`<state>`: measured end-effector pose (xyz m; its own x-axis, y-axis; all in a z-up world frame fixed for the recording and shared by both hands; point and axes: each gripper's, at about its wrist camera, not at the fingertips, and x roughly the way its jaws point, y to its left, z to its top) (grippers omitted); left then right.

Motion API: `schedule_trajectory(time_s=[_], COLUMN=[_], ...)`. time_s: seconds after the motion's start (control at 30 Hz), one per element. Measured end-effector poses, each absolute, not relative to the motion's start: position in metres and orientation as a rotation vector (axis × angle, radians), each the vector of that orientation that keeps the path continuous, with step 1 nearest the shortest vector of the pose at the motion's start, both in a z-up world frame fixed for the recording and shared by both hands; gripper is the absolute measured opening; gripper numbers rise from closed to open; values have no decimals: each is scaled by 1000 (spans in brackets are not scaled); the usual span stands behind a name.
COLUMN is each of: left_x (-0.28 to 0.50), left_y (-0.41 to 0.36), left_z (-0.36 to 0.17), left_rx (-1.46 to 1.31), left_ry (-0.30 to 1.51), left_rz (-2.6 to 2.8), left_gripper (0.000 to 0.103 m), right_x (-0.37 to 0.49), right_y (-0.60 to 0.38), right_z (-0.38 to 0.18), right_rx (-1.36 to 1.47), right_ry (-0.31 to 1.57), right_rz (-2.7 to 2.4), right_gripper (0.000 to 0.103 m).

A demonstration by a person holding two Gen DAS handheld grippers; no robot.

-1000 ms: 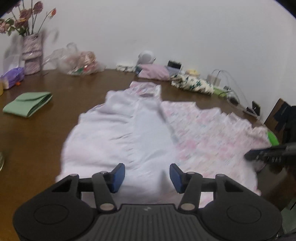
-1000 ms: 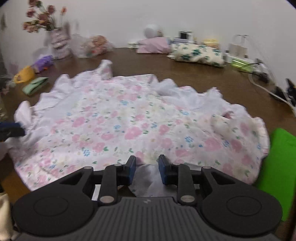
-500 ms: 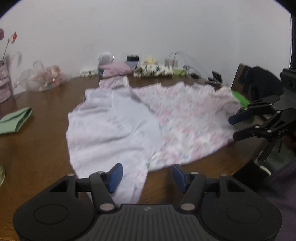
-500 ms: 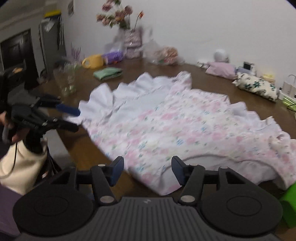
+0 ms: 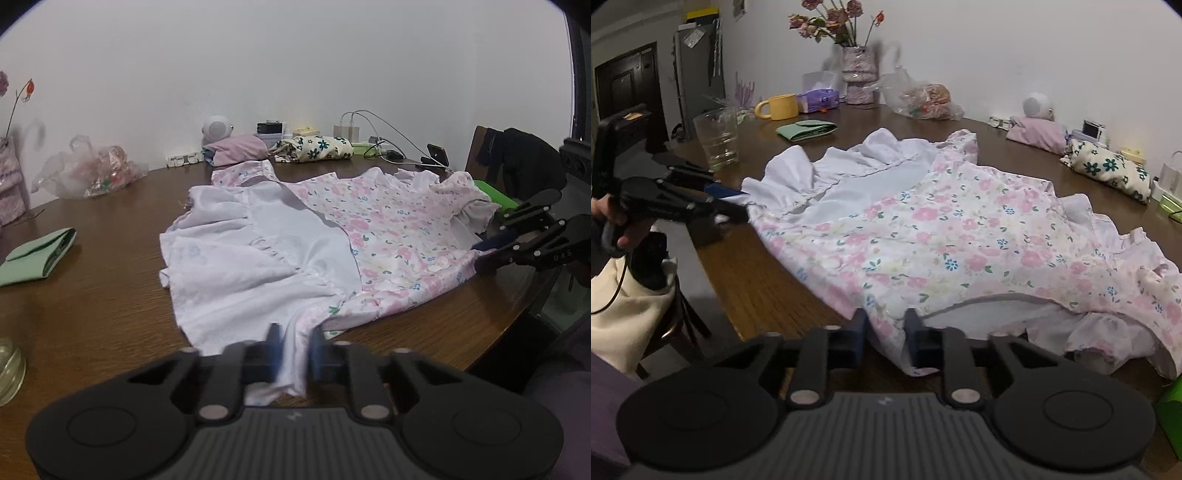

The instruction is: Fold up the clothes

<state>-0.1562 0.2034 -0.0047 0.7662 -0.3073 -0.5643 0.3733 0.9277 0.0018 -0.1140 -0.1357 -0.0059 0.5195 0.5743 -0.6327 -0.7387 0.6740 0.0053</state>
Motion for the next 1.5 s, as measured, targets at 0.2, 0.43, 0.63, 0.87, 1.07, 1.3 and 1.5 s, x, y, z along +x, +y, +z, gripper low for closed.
schedule_trajectory(time_s=[0.2, 0.43, 0.63, 0.87, 1.07, 1.3, 1.5], left_x=[-174, -136, -77, -44, -72, -61, -49], left_y=[198, 197, 195, 187, 222, 226, 214], left_z=[17, 47, 60, 38, 31, 15, 7], left_rx=[144, 201, 250, 253, 80, -61, -20], left_ry=[567, 511, 475, 571, 594, 644, 704], left_rz=[-438, -460, -417, -328, -215, -211, -160], left_gripper=[2, 2, 7, 30, 48, 60, 20], right_x=[-121, -96, -40, -5, -33, -28, -15], right_y=[-152, -180, -163, -146, -159, -150, -143], right_z=[5, 34, 43, 34, 27, 10, -7], right_rx=[-300, -190, -181, -139, -158, -86, -96], right_ry=[646, 605, 601, 609, 649, 668, 711], right_rz=[883, 971, 861, 551, 623, 574, 485], right_gripper=[3, 3, 3, 31, 35, 48, 29])
